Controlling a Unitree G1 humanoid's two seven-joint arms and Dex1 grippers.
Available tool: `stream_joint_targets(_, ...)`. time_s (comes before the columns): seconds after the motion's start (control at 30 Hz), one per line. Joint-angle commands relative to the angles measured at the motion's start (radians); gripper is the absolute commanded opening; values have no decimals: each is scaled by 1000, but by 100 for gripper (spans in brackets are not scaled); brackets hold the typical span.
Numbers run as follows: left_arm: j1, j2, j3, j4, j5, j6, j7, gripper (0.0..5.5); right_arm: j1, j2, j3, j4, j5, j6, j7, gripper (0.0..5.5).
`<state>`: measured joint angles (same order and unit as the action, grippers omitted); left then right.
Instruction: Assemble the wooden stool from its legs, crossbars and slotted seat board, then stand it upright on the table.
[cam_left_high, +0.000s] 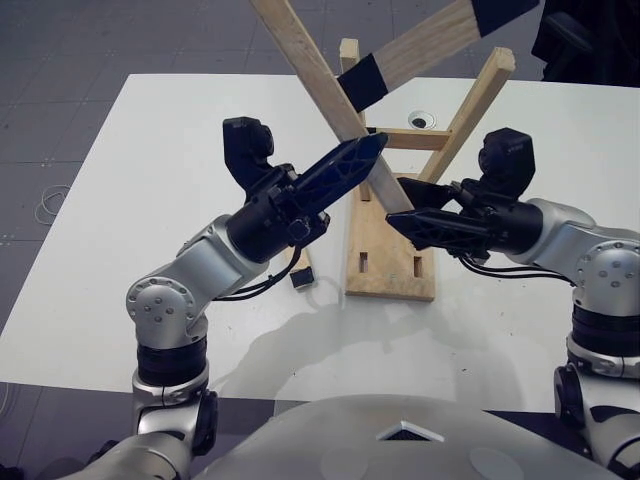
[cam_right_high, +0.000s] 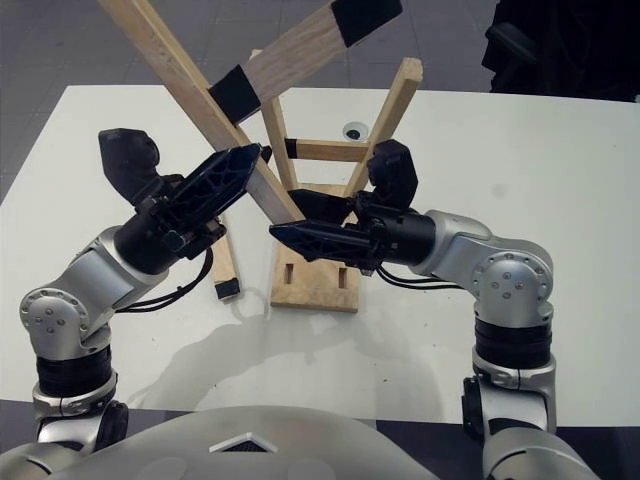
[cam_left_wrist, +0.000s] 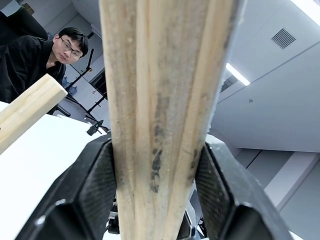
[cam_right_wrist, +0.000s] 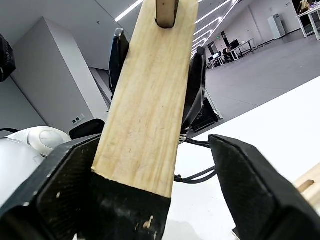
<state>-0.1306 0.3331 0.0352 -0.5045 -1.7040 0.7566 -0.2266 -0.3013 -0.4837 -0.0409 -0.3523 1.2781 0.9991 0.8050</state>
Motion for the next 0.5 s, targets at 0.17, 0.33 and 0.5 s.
stream_joint_targets(0.17,-19,52,23,-36,181,-24,-134,212,21,-84,-42,28,-83,-8,4,374)
stream_joint_targets(0.33,-33,80,27,-8,329,-50,-213,208,47,-132,-78,53,-93,-6,29,374)
stream_joint_targets(0.5,-56,106,-12,9,490,-73,-287,207,71,-146,-80,57,-124,-13,42,374)
